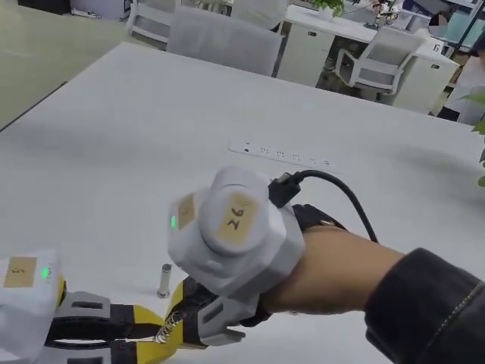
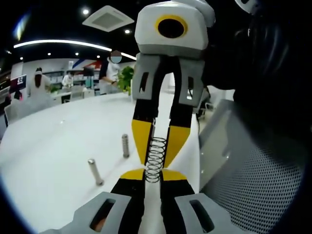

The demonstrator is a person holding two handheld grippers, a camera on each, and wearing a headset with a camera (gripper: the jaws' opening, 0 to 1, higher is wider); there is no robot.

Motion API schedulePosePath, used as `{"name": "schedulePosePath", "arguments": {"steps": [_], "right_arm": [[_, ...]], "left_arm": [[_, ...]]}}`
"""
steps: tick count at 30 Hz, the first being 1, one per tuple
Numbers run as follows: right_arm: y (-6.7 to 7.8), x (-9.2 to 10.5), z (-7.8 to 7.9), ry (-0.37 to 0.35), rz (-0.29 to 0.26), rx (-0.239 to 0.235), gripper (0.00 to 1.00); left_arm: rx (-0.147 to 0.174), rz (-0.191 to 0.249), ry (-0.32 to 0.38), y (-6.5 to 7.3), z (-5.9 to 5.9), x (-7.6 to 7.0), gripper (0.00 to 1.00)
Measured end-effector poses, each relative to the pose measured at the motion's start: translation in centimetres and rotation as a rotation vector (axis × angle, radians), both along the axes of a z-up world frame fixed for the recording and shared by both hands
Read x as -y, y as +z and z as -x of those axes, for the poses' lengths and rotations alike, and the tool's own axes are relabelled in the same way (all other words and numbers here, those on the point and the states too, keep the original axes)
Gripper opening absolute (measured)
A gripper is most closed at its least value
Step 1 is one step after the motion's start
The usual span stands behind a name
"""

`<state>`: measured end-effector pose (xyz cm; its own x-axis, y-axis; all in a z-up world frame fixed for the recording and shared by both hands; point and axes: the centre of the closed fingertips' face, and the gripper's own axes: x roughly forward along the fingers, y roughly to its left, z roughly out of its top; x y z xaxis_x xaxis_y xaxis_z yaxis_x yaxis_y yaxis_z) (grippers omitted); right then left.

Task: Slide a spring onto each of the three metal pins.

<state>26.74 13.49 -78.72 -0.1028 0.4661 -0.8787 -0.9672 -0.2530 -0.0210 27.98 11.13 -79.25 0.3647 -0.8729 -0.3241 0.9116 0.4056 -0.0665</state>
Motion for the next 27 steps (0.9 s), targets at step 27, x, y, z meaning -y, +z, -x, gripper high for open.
{"name": "schedulePosePath", "arguments": {"steps": [27], "right_arm": [[-0.3,0.8,-1.1,-0.012,0.042,0.031,0.08]], "left_arm": [[0.004,-0.014,0.042,-0.1,-0.5,-0.7,0.12]]}}
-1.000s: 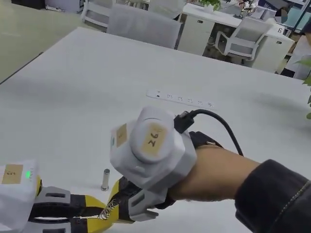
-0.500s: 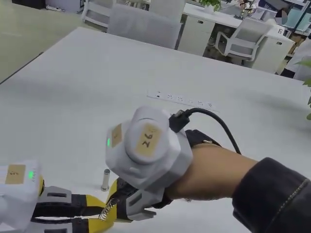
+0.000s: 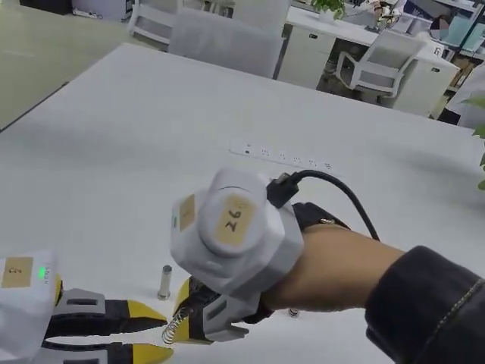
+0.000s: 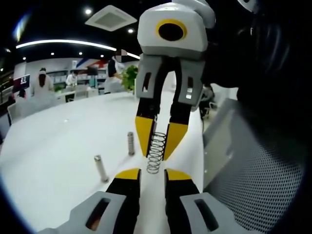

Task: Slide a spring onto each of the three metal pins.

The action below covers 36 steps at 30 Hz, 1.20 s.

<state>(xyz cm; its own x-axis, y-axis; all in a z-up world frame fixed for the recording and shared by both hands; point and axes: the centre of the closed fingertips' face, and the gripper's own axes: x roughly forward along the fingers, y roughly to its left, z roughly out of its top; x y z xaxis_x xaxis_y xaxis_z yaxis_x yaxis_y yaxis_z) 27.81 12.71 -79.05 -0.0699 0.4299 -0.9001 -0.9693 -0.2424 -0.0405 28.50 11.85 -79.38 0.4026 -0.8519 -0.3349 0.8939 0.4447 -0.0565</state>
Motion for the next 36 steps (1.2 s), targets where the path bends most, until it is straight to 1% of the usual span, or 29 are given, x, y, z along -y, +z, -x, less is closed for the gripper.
{"name": "schedulePosePath", "arguments": {"steps": [9,16,22,25,36], "right_arm": [[0.1,0.3,-0.3,-0.002,0.01,0.014,0.08],[0.3,0.5,-0.7,-0.01,0.013,0.025,0.08],[0.4,0.5,-0.9,-0.012,0.017,0.033,0.08],[0.5,0.6,-1.2,-0.016,0.018,0.037,0.08],[0.9,0.6,-2.0,-0.029,0.013,0.052,0.08]], "left_arm": [[-0.002,-0.006,0.033,-0.1,-0.2,-0.9,0.18],[-0.004,-0.001,0.061,-0.1,-0.3,-1.6,0.21],[-0.003,-0.004,0.073,-0.2,-0.3,-1.8,0.26],[-0.004,-0.016,0.079,-0.5,-0.4,-2.0,0.28],[-0.014,-0.007,0.099,-0.7,-0.4,-2.2,0.35]]}}
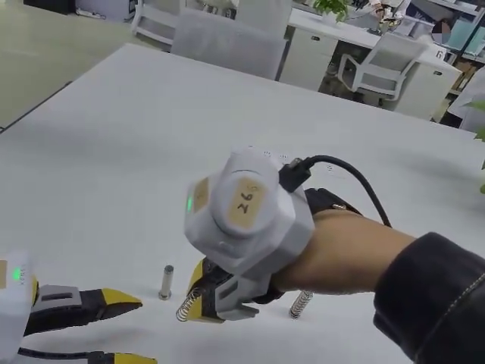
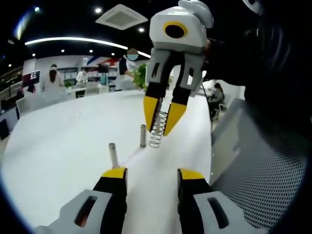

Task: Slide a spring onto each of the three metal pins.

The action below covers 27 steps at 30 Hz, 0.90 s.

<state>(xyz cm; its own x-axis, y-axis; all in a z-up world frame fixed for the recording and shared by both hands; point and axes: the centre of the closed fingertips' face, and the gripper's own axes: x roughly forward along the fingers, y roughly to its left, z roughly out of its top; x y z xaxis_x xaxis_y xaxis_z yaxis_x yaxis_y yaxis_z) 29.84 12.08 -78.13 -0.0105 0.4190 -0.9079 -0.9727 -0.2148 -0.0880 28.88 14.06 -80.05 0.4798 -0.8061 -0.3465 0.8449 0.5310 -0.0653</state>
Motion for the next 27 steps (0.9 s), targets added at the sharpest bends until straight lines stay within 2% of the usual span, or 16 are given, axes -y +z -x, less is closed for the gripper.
{"name": "schedulePosePath", "arguments": {"steps": [3,13,27], "right_arm": [[0.1,0.0,-0.3,-0.003,0.001,0.004,0.08],[0.6,0.1,-1.7,-0.011,0.014,0.025,0.08],[1.5,-1.8,-4.1,0.007,0.02,0.072,0.08]], "left_arm": [[-0.001,-0.001,0.009,0.0,-0.1,-0.1,0.39],[-0.013,0.0,0.013,-0.3,-0.2,-0.2,0.41],[-0.017,0.003,0.016,-0.4,-0.1,-0.3,0.41]]}}
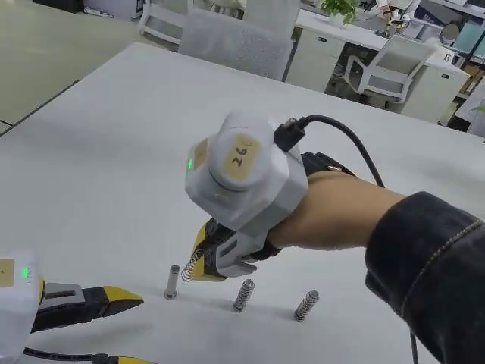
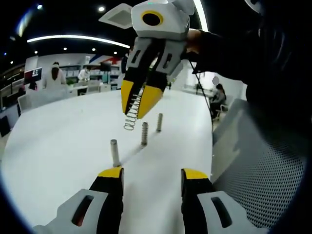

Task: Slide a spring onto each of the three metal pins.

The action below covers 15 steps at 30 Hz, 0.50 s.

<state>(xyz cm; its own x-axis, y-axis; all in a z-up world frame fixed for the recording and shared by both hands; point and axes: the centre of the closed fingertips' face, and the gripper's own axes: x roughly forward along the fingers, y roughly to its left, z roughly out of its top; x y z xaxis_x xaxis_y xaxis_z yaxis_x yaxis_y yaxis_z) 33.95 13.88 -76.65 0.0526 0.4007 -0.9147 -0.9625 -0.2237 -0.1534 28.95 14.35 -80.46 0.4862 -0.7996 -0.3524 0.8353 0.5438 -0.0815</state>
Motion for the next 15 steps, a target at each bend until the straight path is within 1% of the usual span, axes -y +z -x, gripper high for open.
{"name": "schedulePosePath", "arguments": {"steps": [1,3,11,15], "right_arm": [[-0.1,-0.1,-0.2,0.005,0.005,0.006,0.08],[-0.3,-0.3,-0.3,0.008,0.01,0.001,0.08],[-0.7,-1.1,-1.2,0.01,0.01,0.011,0.08],[-1.3,-1.1,-1.4,0.008,0.021,0.006,0.08]], "left_arm": [[0.0,0.001,0.001,0.0,0.0,0.0,0.41],[0.0,0.001,0.003,0.0,0.0,-0.1,0.41],[-0.001,0.0,0.002,-0.1,0.0,-0.1,0.41],[0.0,0.0,0.002,0.0,0.0,-0.1,0.41]]}}
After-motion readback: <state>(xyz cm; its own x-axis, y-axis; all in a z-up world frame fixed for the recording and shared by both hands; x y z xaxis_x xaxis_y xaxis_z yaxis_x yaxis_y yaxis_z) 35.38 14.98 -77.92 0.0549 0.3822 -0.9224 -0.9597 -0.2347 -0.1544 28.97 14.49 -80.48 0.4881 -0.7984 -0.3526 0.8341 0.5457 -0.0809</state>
